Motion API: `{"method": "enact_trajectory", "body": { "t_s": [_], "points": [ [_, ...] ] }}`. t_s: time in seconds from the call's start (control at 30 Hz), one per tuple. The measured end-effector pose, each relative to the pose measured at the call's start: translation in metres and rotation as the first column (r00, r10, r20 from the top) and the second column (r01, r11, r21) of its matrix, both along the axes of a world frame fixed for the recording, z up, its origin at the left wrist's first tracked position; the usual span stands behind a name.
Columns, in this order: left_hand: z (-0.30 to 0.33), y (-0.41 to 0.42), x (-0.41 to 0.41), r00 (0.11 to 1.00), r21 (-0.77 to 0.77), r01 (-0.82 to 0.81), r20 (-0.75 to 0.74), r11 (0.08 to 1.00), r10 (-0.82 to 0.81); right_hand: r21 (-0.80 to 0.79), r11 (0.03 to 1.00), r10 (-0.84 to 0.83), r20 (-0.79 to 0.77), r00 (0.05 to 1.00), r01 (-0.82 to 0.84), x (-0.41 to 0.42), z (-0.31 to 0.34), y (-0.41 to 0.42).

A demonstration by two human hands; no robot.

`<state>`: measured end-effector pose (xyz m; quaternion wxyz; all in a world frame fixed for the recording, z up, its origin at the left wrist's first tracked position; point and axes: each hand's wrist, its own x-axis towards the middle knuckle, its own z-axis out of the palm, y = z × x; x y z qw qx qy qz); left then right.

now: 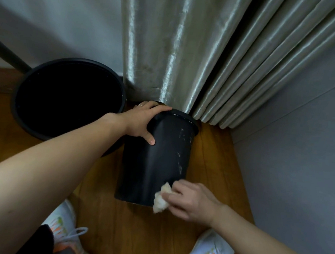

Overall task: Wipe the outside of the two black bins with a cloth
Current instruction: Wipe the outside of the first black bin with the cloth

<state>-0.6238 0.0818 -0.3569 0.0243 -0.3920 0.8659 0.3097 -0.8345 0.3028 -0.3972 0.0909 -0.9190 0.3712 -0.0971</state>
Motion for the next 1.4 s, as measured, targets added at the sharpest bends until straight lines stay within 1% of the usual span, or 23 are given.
{"method": "enact_trajectory", "body": {
  "t_s": [0.07,0.1,0.13,0.17,0.2,0.27,0.3,0.37,0.4,0.47,0.57,0.67,0.83,0.9,0.97,1.03,1.07,1.13,1.2,1.3,1.37,1.4],
  "points": [
    [0.0,0.0,0.0,1.0,-0.005,0.002,-0.002,1.0,-0.002,-0.023,0.98,-0.198,0.067,0.978,0.2,0.006,0.005,-0.014],
    [-0.001,0.0,-0.001,1.0,-0.008,0.004,-0.004,1.0,-0.004,-0.025,0.949,-0.309,0.102,0.945,0.313,0.009,0.008,-0.02],
    [-0.001,0.0,-0.001,1.0,-0.009,0.002,-0.006,1.0,-0.002,-0.025,0.92,-0.385,0.122,0.915,0.391,0.012,0.01,-0.023],
    [-0.001,0.0,-0.001,1.0,-0.005,-0.004,-0.005,1.0,0.004,-0.028,0.912,-0.402,0.122,0.907,0.408,0.013,0.009,-0.023],
    [-0.001,0.0,-0.001,1.0,0.0,-0.007,-0.001,1.0,0.007,-0.033,0.929,-0.362,0.108,0.926,0.368,0.013,0.008,-0.019],
    [0.005,0.0,-0.003,0.999,-0.007,-0.005,0.032,1.0,0.006,-0.027,0.978,-0.206,0.064,0.977,0.208,0.011,0.006,-0.009],
    [0.01,0.001,-0.007,0.998,-0.028,-0.006,0.061,1.0,0.008,-0.022,0.988,-0.152,0.046,0.987,0.153,0.008,0.006,-0.006],
    [0.022,0.006,-0.021,0.994,-0.073,-0.024,0.106,0.997,0.032,-0.029,0.991,-0.126,0.037,0.991,0.127,0.006,0.006,-0.006],
    [0.027,0.009,-0.029,0.993,-0.076,-0.046,0.105,0.996,0.054,-0.034,0.991,-0.129,0.039,0.991,0.13,0.006,0.006,-0.008],
    [0.03,0.014,-0.041,0.992,-0.053,-0.064,0.108,0.997,0.069,-0.042,0.991,-0.127,0.043,0.991,0.129,0.008,0.006,-0.009],
    [0.027,0.013,-0.043,0.983,-0.019,-0.042,0.175,0.999,0.045,-0.035,0.993,-0.111,0.044,0.993,0.113,0.01,0.006,-0.007],
    [0.026,0.007,-0.037,0.988,0.049,-0.077,0.137,0.996,0.069,-0.017,0.993,-0.114,0.033,0.993,0.115,0.012,0.007,-0.006],
    [0.015,0.001,-0.02,0.993,0.104,-0.111,-0.023,0.988,0.114,-0.009,0.994,-0.11,0.029,0.993,0.11,0.018,0.009,-0.006],
    [0.01,0.001,-0.017,0.99,0.106,-0.115,-0.064,0.988,0.122,-0.018,0.994,-0.105,0.023,0.994,0.105,0.018,0.008,-0.006],
    [0.007,0.001,-0.016,0.99,0.092,-0.111,-0.075,0.99,0.118,-0.026,0.996,-0.085,0.013,0.996,0.085,0.018,0.008,-0.008],
    [0.008,-0.001,-0.016,0.994,0.088,-0.09,-0.056,0.992,0.095,-0.034,0.997,-0.063,0.004,0.998,0.063,0.015,0.01,-0.015],
    [0.008,-0.002,-0.015,0.996,0.088,-0.072,-0.038,0.994,0.075,-0.038,0.997,-0.069,0.009,0.998,0.069,0.014,0.011,-0.02],
    [0.009,-0.003,-0.013,0.999,0.08,-0.036,-0.011,0.996,0.037,-0.051,0.988,-0.14,0.046,0.989,0.143,0.012,0.014,-0.037],
    [0.009,-0.004,-0.01,1.0,0.073,-0.017,0.0,0.997,0.017,-0.059,0.959,-0.272,0.085,0.959,0.277,0.012,0.018,-0.058],
    [0.011,-0.004,-0.009,1.0,0.075,-0.001,0.011,0.997,0.0,-0.046,0.882,-0.461,0.128,0.878,0.469,0.014,0.022,-0.08],
    [0.011,-0.004,-0.007,1.0,0.074,0.006,0.015,0.997,-0.007,-0.038,0.867,-0.487,0.144,0.861,0.497,0.017,0.023,-0.079],
    [0.011,-0.004,-0.006,1.0,0.067,0.01,0.019,0.998,-0.011,-0.042,0.885,-0.455,0.133,0.88,0.464,0.017,0.022,-0.074]
  ]
}}
